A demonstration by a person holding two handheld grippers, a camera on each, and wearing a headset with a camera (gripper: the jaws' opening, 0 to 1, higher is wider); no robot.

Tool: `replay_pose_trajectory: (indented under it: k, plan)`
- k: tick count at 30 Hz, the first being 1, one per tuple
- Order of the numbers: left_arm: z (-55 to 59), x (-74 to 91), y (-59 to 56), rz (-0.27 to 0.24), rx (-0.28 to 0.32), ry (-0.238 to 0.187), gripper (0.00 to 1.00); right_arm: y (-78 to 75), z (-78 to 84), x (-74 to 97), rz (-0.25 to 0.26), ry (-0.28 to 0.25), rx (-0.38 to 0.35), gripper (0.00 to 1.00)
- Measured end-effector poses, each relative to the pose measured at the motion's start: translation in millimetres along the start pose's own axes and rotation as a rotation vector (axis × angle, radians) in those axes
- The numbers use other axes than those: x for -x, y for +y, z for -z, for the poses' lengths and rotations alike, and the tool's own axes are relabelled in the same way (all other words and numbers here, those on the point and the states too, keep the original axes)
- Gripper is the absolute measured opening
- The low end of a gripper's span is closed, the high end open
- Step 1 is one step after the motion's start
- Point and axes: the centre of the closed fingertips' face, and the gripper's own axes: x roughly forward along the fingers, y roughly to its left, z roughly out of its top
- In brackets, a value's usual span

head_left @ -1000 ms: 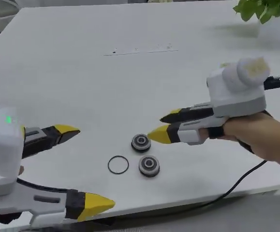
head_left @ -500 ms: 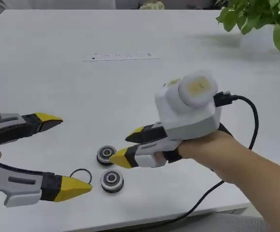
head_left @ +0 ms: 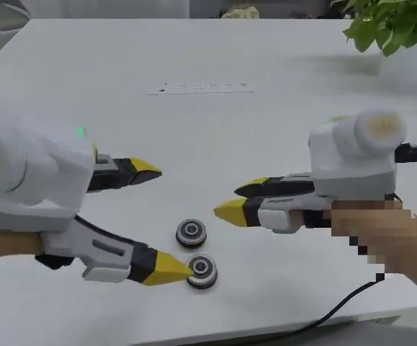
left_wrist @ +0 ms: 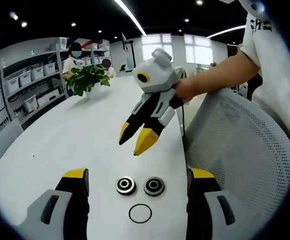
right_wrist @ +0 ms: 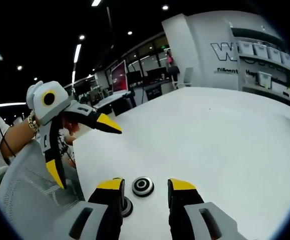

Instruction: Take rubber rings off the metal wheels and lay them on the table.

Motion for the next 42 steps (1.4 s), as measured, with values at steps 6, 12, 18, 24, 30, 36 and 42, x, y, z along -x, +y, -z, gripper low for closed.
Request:
replay_pose_trajectory:
  k: [6,12,18,24,30,36,42]
  plan:
    - [-18.3,-9.9,-2.4,0.06,-0.007,-0.087,0.7,1.9,7.0,-2.9,-0.001,0.041,0.054,0.31]
    - [-13.5,-19.3,2.1,0.026,-0.058,-0.109,0.69,0.8,11.4,-2.5,-0.005,0.068,0.045,0.29]
    - [5.3,-31.5,-1.2,0.027,0.014,-0.106,0.69,4.7,18.1,-5.6,-0.017,0.102,0.076,0.28]
    - [34.8,-42.8,-18.3,0.06,-0.004,-0.017,0.76,12.2,35.1,-10.0,-0.037,0.172,0.093,0.28]
    - [45.6,-50.6,-23.3,0.078,0.015,-0.002,0.87,20.3,49.1,-14.3,-0.076,0.231,0.1,0.29]
    - [50.5,-56.2,-30.8,0.108,0.016,0.011,0.73,27.9,54.0,-17.2,-0.108,0.252,0.13,0.3]
    - [50.1,-57.2,-30.4,0.11,-0.019,0.009,0.54,38.3,71.5,-21.5,-0.15,0.327,0.184,0.27]
